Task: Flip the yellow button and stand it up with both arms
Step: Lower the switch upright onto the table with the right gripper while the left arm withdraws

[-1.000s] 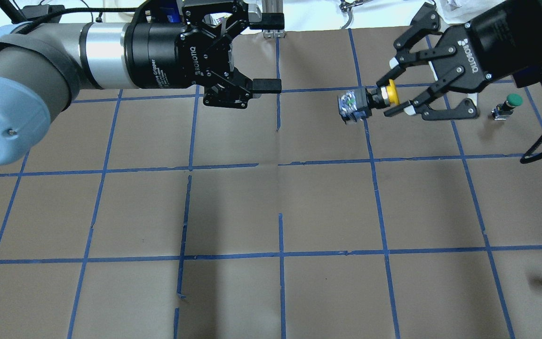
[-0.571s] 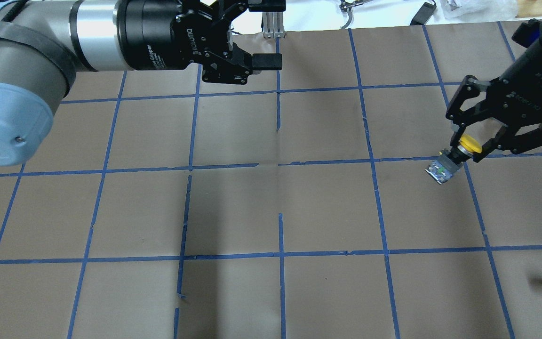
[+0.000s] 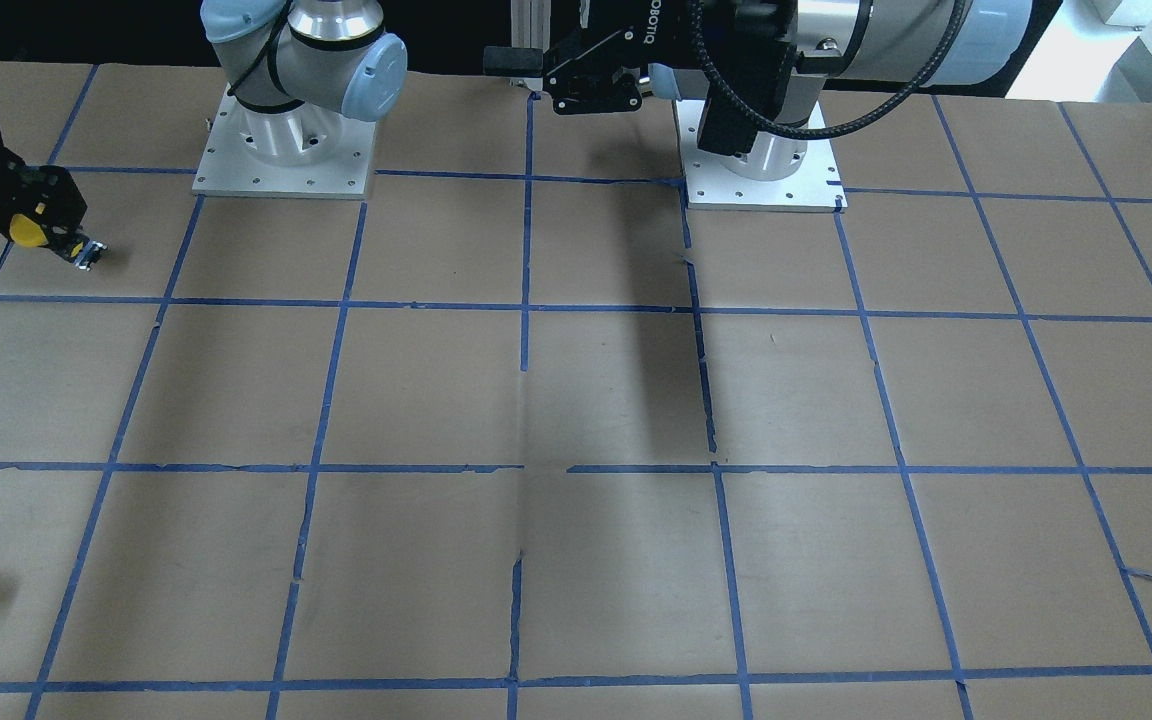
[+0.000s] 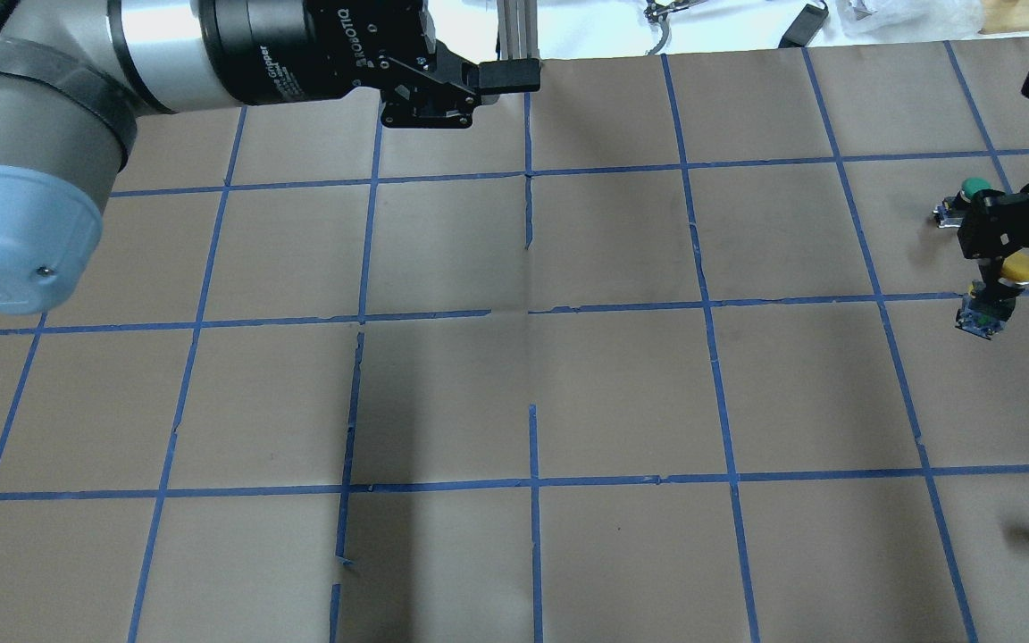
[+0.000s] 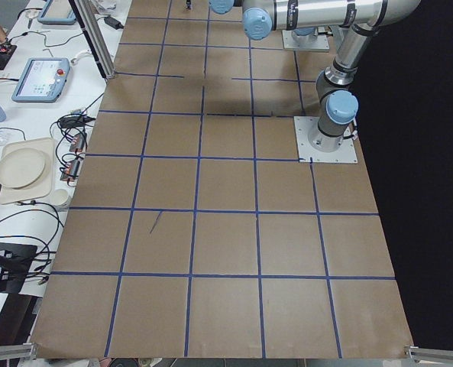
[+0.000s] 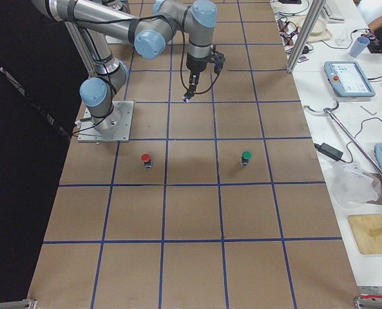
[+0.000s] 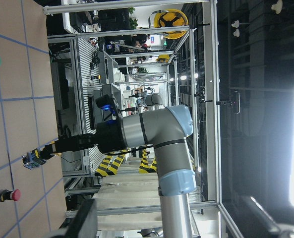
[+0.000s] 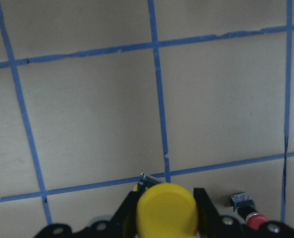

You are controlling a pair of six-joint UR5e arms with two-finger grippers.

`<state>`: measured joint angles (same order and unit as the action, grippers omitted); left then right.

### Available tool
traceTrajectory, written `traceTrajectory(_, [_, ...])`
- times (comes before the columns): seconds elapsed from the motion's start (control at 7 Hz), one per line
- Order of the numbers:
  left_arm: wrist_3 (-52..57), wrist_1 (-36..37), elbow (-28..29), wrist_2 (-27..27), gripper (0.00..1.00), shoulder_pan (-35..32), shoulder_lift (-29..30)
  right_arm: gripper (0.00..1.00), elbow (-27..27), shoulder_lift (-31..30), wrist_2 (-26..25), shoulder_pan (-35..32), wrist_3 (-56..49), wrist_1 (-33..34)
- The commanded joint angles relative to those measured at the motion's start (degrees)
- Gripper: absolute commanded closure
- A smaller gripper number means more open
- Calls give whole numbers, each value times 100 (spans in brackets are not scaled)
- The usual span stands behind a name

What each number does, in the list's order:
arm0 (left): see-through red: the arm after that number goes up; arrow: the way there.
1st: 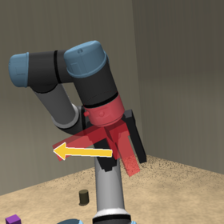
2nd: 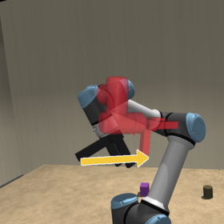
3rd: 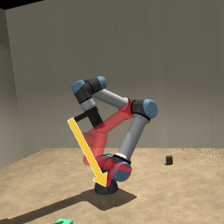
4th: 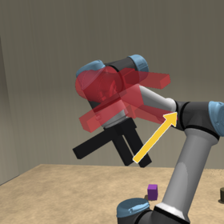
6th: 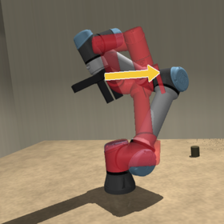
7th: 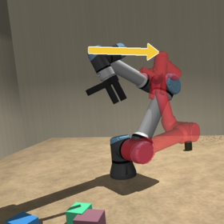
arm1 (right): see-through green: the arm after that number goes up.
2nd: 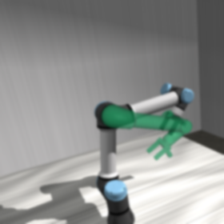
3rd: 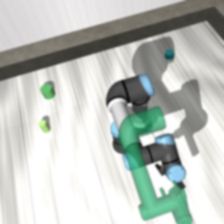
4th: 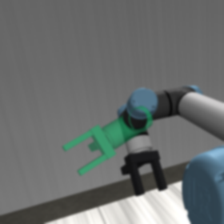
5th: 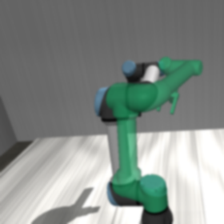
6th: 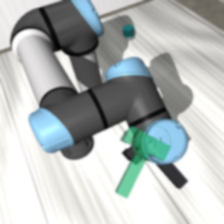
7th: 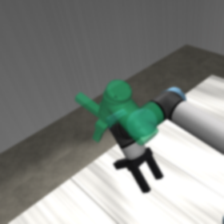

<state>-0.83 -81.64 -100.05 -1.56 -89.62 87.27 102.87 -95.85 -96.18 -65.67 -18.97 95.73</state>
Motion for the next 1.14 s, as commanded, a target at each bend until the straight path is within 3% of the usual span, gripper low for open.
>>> traceTrajectory(0.0, [-1424,1320,-75,6,0,6,131,95,776,13,-15,509,-991,1574])
traceTrajectory(0.14, [-1612,1527,-76,137,0,6,245,95,1075,31,20,642,-1046,2059])
traceTrajectory(0.29, [-1927,1555,-41,660,0,6,299,95,1252,127,299,817,-1204,2412])
traceTrajectory(0.57, [-2585,1555,82,1023,2,76,264,95,1367,827,381,1081,-1643,3220])
traceTrajectory(1.0, [-3465,1512,564,3496,2,68,316,95,1368,1453,846,1469,-2119,3907])
